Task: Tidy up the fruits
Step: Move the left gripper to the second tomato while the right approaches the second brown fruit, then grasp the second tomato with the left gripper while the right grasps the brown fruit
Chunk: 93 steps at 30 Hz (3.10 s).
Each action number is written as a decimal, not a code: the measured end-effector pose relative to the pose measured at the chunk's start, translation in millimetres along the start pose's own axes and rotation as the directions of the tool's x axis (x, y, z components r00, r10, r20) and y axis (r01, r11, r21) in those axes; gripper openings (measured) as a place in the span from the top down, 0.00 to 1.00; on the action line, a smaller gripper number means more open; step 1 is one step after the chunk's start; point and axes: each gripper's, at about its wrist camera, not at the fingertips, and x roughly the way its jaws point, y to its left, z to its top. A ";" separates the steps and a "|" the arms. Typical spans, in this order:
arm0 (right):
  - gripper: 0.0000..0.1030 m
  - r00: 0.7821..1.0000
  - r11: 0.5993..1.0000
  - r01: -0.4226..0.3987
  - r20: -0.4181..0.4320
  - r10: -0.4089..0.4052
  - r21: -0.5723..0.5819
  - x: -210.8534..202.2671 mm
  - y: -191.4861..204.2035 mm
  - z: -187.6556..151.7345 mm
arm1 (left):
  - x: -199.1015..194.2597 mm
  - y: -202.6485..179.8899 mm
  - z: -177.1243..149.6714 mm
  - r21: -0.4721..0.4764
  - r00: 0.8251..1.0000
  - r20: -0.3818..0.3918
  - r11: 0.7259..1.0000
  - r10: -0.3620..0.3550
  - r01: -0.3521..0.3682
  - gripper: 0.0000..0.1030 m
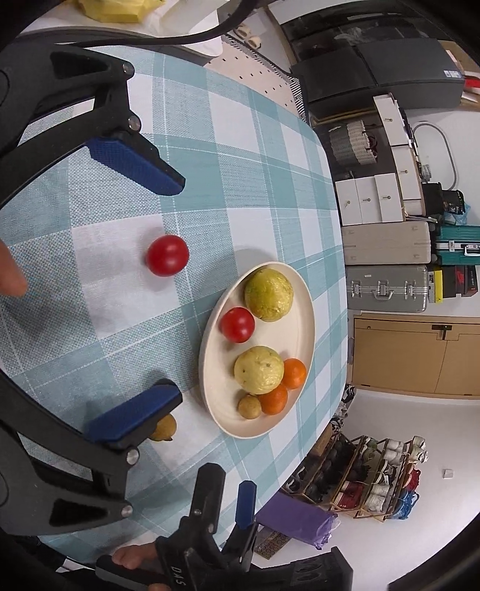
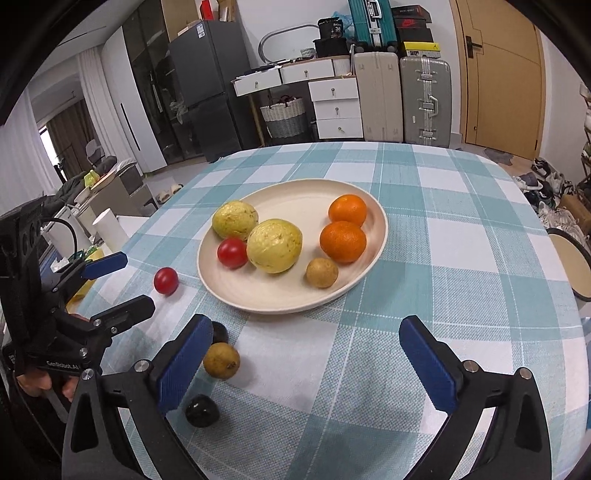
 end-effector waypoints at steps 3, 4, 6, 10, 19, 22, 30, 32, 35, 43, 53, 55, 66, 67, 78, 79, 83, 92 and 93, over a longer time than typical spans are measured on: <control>0.00 1.000 1.000 -0.010 -0.025 0.010 -0.017 3.5 5.8 -4.9 | 2.5 0.9 -2.3 -0.001 1.000 -0.008 1.000 0.005 -0.005 0.00; 0.00 0.999 1.000 -0.015 -0.030 0.014 -0.021 4.3 6.7 -6.4 | 3.4 1.1 -3.2 -0.003 1.000 -0.012 1.000 0.003 -0.003 0.00; 0.00 0.998 0.999 -0.037 -0.046 0.036 -0.022 6.8 9.5 -9.5 | 4.9 1.2 -3.9 -0.005 1.000 -0.017 1.000 0.002 -0.002 0.00; 0.00 0.995 0.997 -0.066 -0.079 0.062 -0.047 12.5 18.7 -15.5 | 5.7 1.8 -3.1 -0.005 1.000 -0.015 1.000 0.006 -0.006 0.00; 0.09 0.987 0.991 -0.115 -0.119 0.107 -0.065 23.0 31.2 -21.5 | 11.8 12.4 -2.7 -0.047 0.999 -0.034 0.999 0.020 -0.021 0.00; 0.17 0.982 0.987 -0.144 -0.135 0.133 -0.070 26.8 34.7 -23.2 | 13.6 14.5 -2.6 -0.057 0.999 -0.037 0.998 0.027 -0.029 0.00; 0.31 0.975 0.979 -0.176 -0.154 0.160 -0.102 30.1 45.1 -24.5 | 17.9 12.8 -2.7 -0.045 0.998 -0.046 0.998 0.043 -0.045 0.00; 0.37 0.975 0.978 -0.179 -0.156 0.161 -0.109 30.0 47.4 -24.8 | 17.7 11.5 -2.8 -0.040 0.998 -0.044 0.998 0.039 -0.041 0.00; 0.44 0.974 0.976 -0.183 -0.156 0.163 -0.117 30.2 49.9 -24.8 | 17.7 10.8 -2.8 -0.038 0.998 -0.043 0.998 0.038 -0.040 0.00; 0.55 0.975 0.976 -0.179 -0.154 0.159 -0.126 30.1 50.5 -25.6 | 18.7 11.0 -2.7 -0.047 0.998 -0.045 0.998 0.034 -0.036 0.00; 0.71 0.980 0.979 -0.151 -0.147 0.131 -0.139 30.7 50.1 -25.8 | 20.0 13.0 -3.1 -0.054 0.998 -0.054 0.998 0.036 -0.038 0.00; 0.71 0.982 0.979 -0.147 -0.142 0.127 -0.140 29.8 49.1 -25.7 | 21.5 14.2 -3.3 -0.058 0.997 -0.061 0.998 0.036 -0.040 0.00; 0.72 0.988 0.986 -0.125 -0.100 0.114 -0.114 21.4 35.1 -21.9 | 35.1 27.1 -2.5 -0.111 0.993 -0.102 0.991 0.062 -0.074 0.01; 0.72 0.989 0.986 -0.123 -0.101 0.111 -0.114 21.5 33.8 -21.2 | 36.8 28.2 -1.8 -0.116 0.992 -0.106 0.990 0.069 -0.081 0.03; 0.72 0.991 0.989 -0.111 -0.084 0.103 -0.095 15.6 22.2 -20.4 | 53.4 30.3 1.0 -0.118 0.988 -0.154 0.992 0.030 -0.048 0.51; 0.72 0.991 0.990 -0.110 -0.083 0.103 -0.092 15.1 21.4 -20.4 | 54.5 28.7 1.3 -0.108 0.987 -0.158 0.993 0.029 -0.047 0.57; 0.72 0.992 0.990 -0.110 -0.079 0.103 -0.087 13.3 18.9 -20.1 | 55.8 23.2 1.3 -0.086 0.986 -0.165 0.995 0.036 -0.050 0.68; 0.72 0.992 0.991 -0.107 -0.081 0.100 -0.079 14.2 15.1 -22.5 | 53.6 21.9 0.7 -0.083 0.987 -0.159 0.996 0.026 -0.040 0.75; 0.72 0.992 0.991 -0.106 -0.082 0.100 -0.078 14.7 14.7 -22.5 | 52.6 21.3 0.6 -0.082 0.988 -0.155 0.996 0.025 -0.038 0.75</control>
